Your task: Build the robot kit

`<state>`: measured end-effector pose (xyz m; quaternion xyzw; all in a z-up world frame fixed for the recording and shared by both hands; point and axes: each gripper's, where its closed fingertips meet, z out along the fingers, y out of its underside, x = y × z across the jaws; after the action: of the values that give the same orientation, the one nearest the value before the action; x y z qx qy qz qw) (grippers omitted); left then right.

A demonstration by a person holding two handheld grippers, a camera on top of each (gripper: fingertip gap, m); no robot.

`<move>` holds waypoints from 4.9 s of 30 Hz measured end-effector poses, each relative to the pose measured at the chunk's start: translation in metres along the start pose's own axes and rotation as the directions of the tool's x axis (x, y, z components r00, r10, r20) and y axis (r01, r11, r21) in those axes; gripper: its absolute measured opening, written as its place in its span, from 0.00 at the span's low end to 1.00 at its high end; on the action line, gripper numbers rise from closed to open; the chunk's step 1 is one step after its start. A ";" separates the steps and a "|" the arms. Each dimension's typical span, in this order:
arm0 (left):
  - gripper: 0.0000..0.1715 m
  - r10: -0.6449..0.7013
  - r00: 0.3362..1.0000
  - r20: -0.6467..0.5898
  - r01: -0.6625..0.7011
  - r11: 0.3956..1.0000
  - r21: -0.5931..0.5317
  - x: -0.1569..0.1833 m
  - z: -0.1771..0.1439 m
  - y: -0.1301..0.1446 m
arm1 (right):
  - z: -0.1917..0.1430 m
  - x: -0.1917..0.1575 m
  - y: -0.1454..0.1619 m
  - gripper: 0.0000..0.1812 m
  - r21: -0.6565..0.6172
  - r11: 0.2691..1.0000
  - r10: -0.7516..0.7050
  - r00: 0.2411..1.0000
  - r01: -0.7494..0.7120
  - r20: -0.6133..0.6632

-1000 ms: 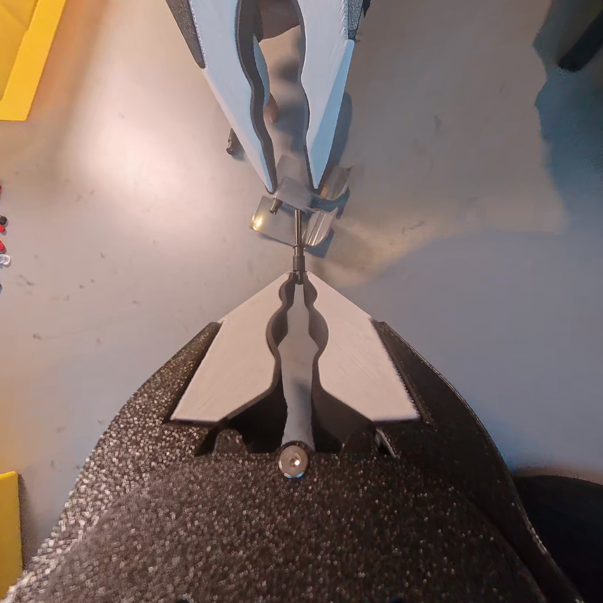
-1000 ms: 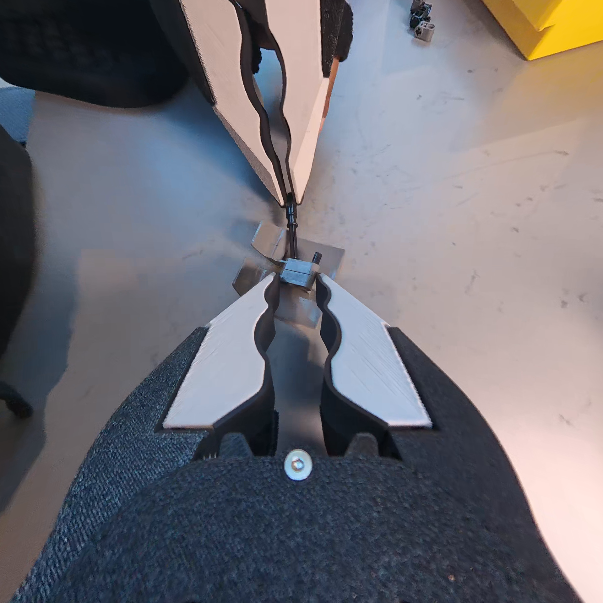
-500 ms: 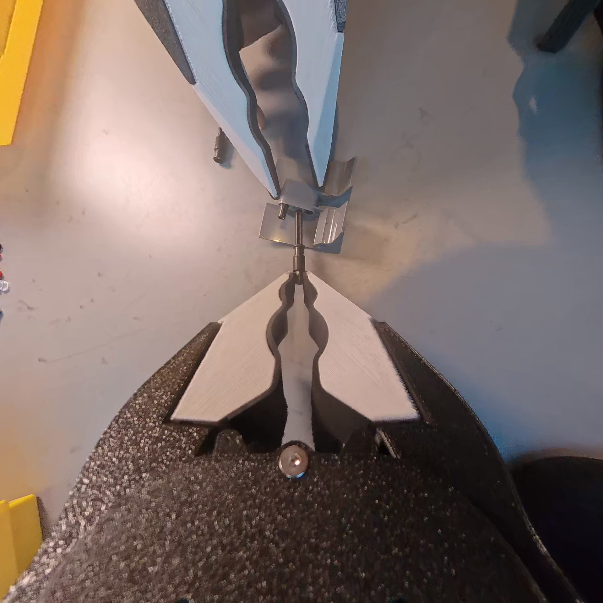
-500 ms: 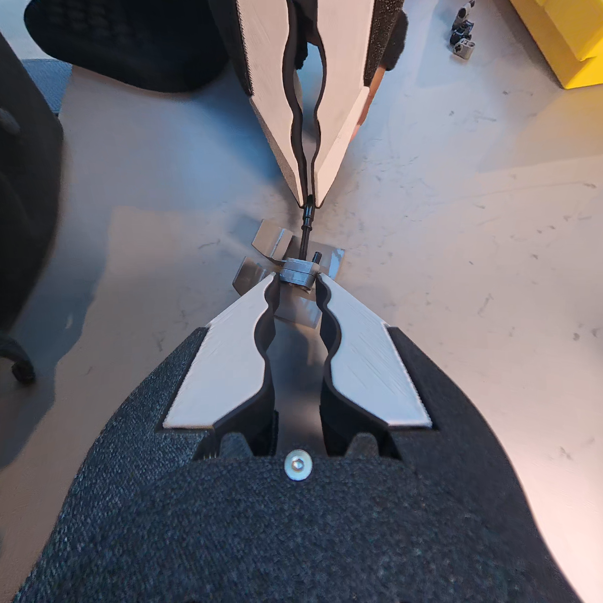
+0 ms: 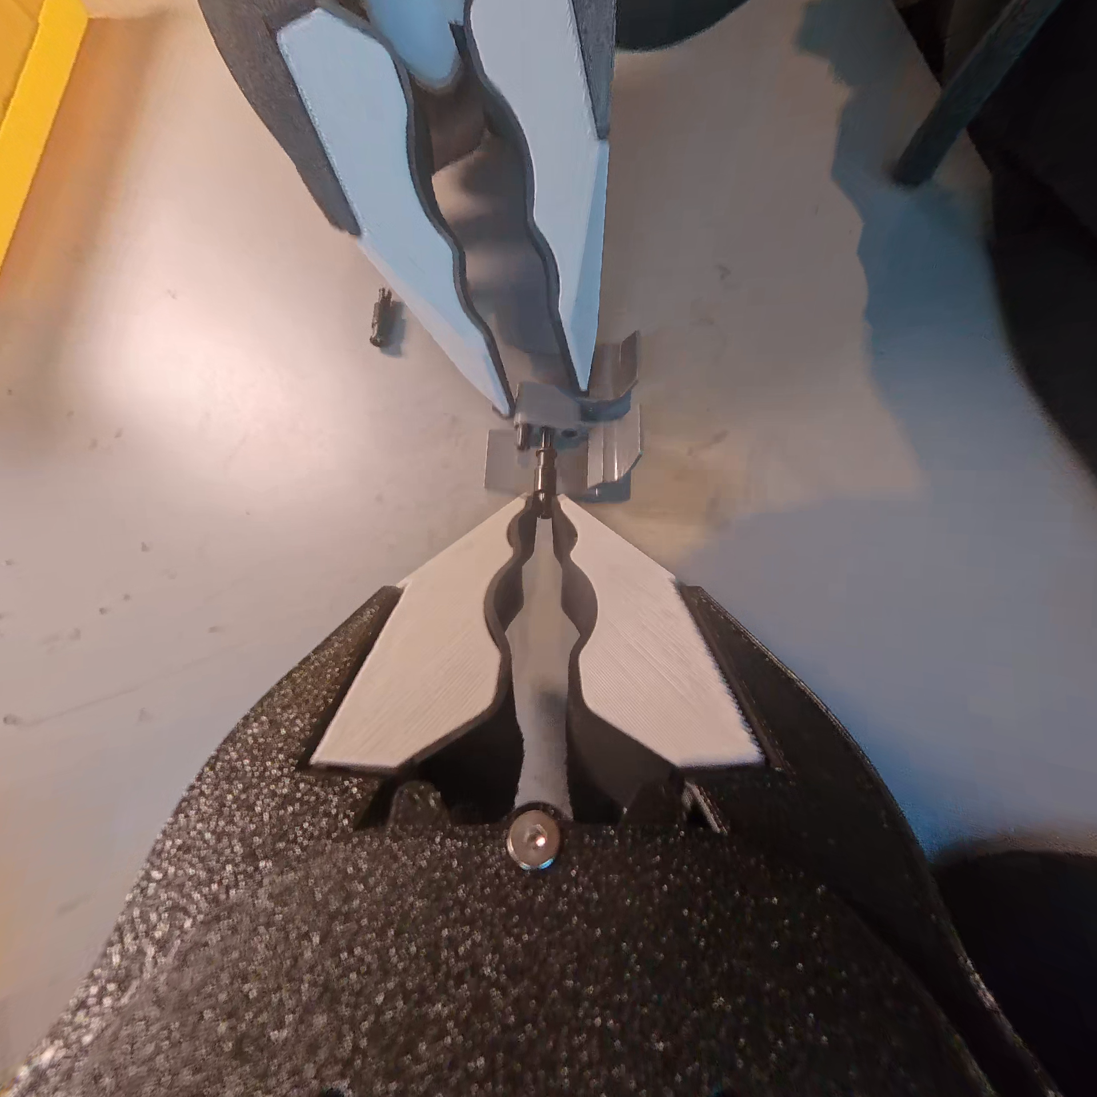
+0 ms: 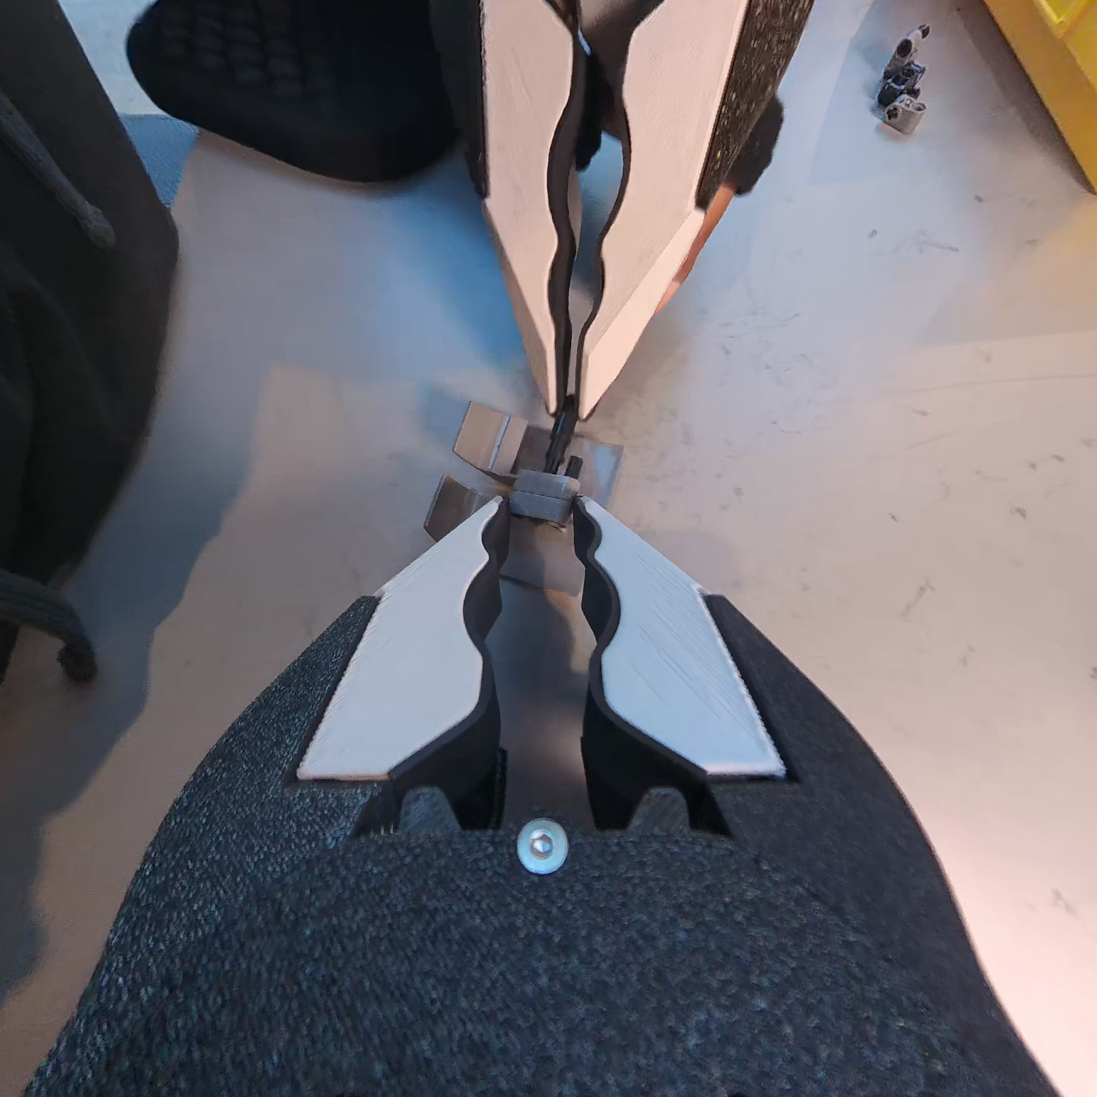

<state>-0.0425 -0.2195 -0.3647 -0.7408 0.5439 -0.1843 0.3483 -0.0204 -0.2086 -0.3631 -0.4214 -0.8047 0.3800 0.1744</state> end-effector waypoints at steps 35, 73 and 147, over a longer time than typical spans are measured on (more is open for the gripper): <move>0.05 -0.137 0.985 0.103 0.134 0.990 0.037 0.005 0.011 -0.007 | -0.049 0.018 0.004 0.17 0.053 0.998 0.025 0.990 -0.018 -0.136; 0.08 -0.198 0.971 0.135 0.186 0.978 0.099 0.001 0.014 -0.016 | -0.051 -0.012 0.035 0.04 -0.048 0.998 0.029 0.995 -0.034 -0.093; 0.02 -0.164 0.970 0.178 0.167 0.986 -0.005 0.009 0.031 -0.015 | -0.032 -0.010 0.034 0.04 -0.082 0.994 -0.085 0.990 0.075 -0.116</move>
<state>-0.0093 -0.2162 -0.3761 -0.8005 0.4491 -0.1409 0.3710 0.0233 -0.1895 -0.3674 -0.4172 -0.8232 0.3155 0.2210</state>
